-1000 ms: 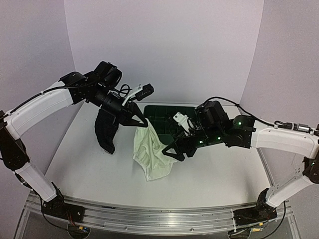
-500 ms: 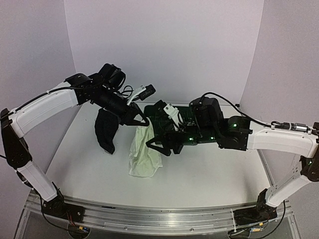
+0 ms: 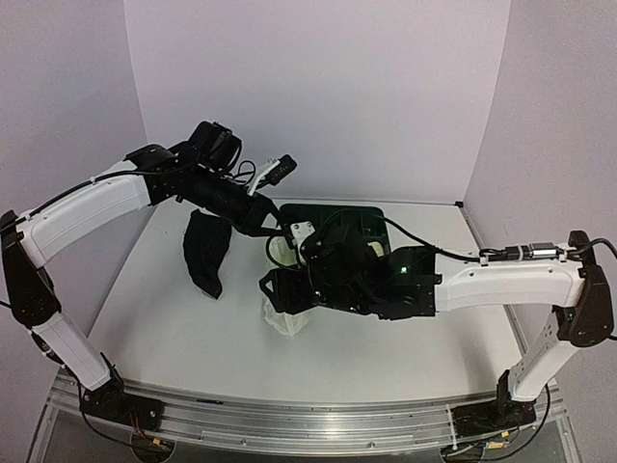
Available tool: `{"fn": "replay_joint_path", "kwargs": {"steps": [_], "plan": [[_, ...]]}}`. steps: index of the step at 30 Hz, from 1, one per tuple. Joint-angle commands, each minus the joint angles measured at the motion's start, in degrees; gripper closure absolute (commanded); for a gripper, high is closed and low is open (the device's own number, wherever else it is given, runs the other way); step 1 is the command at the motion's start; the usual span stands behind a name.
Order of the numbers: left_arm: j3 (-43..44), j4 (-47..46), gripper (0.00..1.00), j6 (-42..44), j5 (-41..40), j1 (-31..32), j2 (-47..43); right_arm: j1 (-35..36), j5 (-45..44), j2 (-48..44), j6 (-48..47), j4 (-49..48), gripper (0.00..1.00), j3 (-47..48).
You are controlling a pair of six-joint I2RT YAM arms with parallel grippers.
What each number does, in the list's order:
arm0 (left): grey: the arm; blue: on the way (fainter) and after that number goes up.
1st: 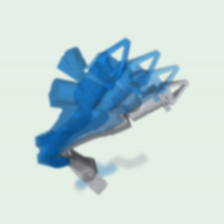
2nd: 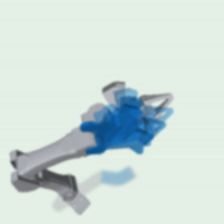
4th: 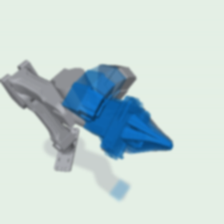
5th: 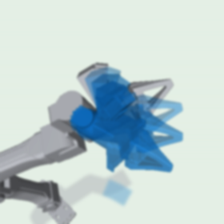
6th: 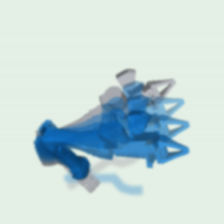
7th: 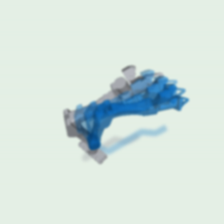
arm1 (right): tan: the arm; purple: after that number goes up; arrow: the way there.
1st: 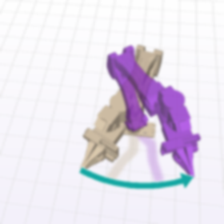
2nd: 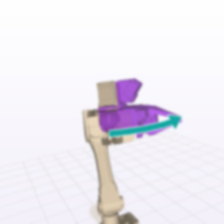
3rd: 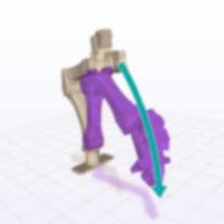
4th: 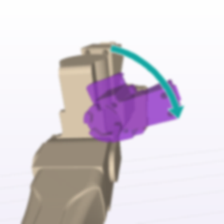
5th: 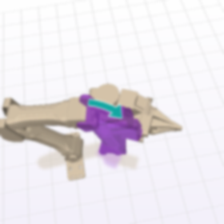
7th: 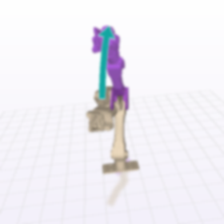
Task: Roll the underwear
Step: Flatten out the underwear at the center of the board.
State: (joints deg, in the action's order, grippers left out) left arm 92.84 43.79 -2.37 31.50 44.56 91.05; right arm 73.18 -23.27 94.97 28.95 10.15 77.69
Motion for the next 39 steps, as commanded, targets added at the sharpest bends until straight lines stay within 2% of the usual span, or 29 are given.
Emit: {"fn": "replay_joint_path", "kwargs": {"steps": [1,5,8,14,16,19,23,24,25,26,28,29,32,34,36,39], "plan": [[0.9,-2.5,1.0,-0.9,1.5,-0.2,-1.2,-0.4,-11.3,2.2,5.9,3.7,0.36,5.1],[1.2,-2.8,1.0,-1.0,1.9,-0.2,-1.0,-0.4,-10.8,6.0,6.3,6.8,0.37,8.7],[1.2,-2.8,1.0,-0.6,1.9,-0.2,-1.0,-0.5,-10.9,7.2,6.6,7.0,0.52,8.9],[1.2,-3.0,1.0,-0.1,1.6,-0.2,-1.2,-0.6,-9.6,7.7,8.0,7.6,0.68,8.3],[1.2,-3.0,1.0,0.2,1.4,-0.2,-1.2,-0.6,-8.9,7.7,8.4,7.7,0.77,8.2],[1.1,-3.1,1.0,0.6,0.9,-0.2,-1.3,-0.6,-7.0,8.3,8.4,8.2,0.99,9.1],[0.8,-3.3,0.98,2.1,-1.0,-0.3,-1.2,-0.9,-0.4,10.0,6.6,9.2,1.0,13.6],[0.8,-3.4,0.89,2.4,-2.0,-0.8,-1.2,-1.3,1.9,10.6,6.3,9.2,1.0,15.0],[0.7,-3.6,0.73,3.5,-2.4,-1.5,-1.3,-1.9,4.6,10.9,6.6,9.1,1.0,16.7],[0.6,-3.8,0.53,4.4,-2.7,-2.8,-1.5,-2.6,8.2,11.3,6.9,9.1,1.0,18.9],[1.2,-5.1,0.32,6.1,-3.0,-6.2,-2.2,-4.6,15.8,12.7,7.8,8.8,1.0,23.3],[1.9,-6.0,0.26,7.2,-3.4,-8.3,-2.7,-5.3,19.5,13.9,7.6,8.7,1.0,26.0],[4.8,-8.5,0.22,12.5,-7.1,-11.4,-3.6,-6.8,29.1,17.0,7.9,8.3,1.0,34.0],[6.7,-9.7,0.21,16.2,-10.6,-11.5,-3.9,-8.1,31.4,16.6,11.2,7.7,1.0,35.0],[7.9,-10.4,0.2,18.2,-12.4,-11.6,-4.1,-9.9,30.4,13.8,16.8,5.8,1.0,29.9],[7.7,-11.2,0.2,20.3,-13.0,-11.6,-4.4,-12.6,24.3,8.2,25.2,4.1,1.0,16.0]]}}
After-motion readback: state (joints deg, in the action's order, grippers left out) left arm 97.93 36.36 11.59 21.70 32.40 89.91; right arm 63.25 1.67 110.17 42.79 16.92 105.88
